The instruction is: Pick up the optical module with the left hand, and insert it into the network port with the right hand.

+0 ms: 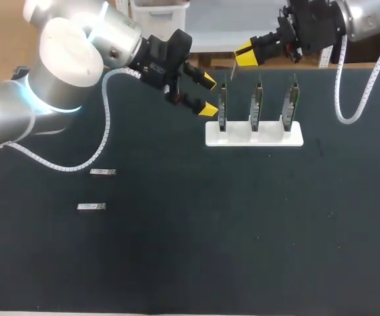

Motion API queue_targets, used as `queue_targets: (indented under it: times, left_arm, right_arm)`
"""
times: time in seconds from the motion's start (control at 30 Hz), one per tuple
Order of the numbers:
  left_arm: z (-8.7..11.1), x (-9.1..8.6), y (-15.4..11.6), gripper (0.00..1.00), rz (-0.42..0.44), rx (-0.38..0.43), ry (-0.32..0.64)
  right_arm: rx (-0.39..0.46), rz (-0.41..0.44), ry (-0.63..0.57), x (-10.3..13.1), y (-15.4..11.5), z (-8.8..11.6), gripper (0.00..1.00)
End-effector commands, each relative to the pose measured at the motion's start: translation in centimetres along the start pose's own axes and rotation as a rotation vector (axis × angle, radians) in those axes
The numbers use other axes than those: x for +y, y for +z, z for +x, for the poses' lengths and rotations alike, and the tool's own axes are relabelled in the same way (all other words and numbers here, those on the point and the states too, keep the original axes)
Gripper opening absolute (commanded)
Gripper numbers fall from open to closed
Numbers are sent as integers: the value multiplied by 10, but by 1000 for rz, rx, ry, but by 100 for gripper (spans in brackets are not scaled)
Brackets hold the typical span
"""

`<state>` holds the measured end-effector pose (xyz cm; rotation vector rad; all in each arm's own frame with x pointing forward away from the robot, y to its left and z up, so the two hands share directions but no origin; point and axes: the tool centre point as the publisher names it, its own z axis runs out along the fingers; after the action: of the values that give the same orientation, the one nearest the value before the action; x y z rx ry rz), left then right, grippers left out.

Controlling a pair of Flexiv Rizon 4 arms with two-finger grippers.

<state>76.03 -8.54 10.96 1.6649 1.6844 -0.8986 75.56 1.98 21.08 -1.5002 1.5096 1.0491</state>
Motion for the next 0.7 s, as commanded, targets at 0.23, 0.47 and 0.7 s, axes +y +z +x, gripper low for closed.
queue_targets:
  times: [0.23, 0.47, 0.7]
  left_arm:
    - [-1, 4, 0, 100, 8, 4, 0]
    - [-1, 4, 0, 100, 8, 4, 0]
    - [-1, 4, 0, 100, 8, 4, 0]
  right_arm:
    - [48, -2, -36, -11, 4, -1, 0]
    - [79, 2, -46, -12, 10, 4, 0]
    - [97, 0, -50, -11, 15, 7, 0]
